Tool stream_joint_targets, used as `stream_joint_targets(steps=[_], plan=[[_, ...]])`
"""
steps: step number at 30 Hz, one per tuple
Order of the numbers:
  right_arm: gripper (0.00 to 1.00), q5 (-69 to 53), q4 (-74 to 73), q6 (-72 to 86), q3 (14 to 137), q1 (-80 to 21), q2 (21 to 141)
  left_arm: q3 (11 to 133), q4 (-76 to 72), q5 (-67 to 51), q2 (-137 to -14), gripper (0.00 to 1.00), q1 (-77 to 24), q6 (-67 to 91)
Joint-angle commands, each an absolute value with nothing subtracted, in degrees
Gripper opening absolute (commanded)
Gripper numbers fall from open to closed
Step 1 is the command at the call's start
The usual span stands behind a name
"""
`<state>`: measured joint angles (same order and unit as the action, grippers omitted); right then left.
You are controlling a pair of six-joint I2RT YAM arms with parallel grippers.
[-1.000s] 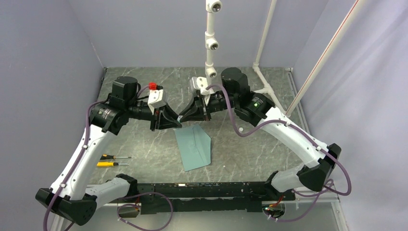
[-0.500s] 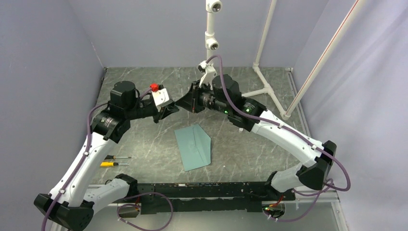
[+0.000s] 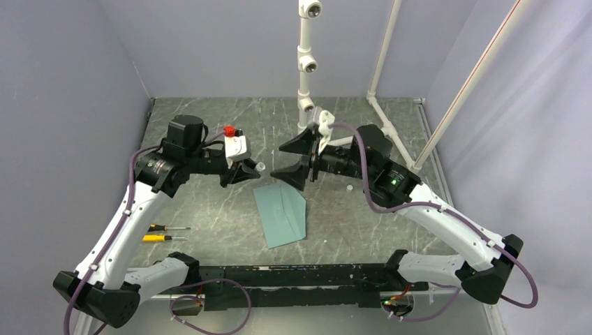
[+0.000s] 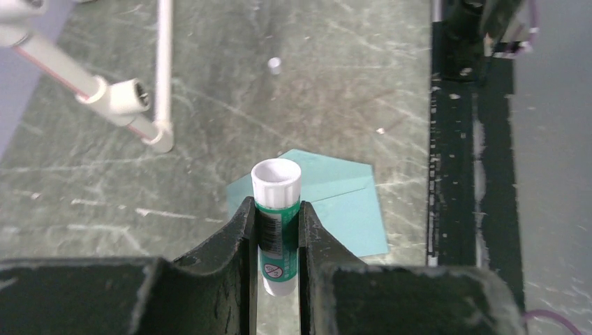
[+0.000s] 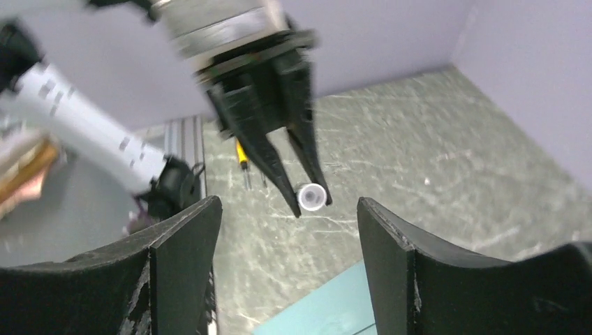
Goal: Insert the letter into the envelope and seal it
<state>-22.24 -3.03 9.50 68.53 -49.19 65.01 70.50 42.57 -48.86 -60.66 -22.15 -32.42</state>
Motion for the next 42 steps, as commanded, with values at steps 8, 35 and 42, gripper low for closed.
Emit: stream_joint_targets(steps=[8,35,42], plan=[[0.63,-44.88,-17.03,-23.32,79.76,-49.47,72.30,76.43,52.14,-65.11,-62.87,0.03,-22.14,-37.62],[0.31,-48.11,-12.21,-19.09,81.30,-49.74,76.55,76.09,48.65,-65.05,-61.48,0.03,-22.14,-36.10],[0.00,-38.66,-1.49,-8.92,77.11,-49.90,75.31,71.63,38.09,-56.88,-58.65,0.03,-22.15,-31.70]])
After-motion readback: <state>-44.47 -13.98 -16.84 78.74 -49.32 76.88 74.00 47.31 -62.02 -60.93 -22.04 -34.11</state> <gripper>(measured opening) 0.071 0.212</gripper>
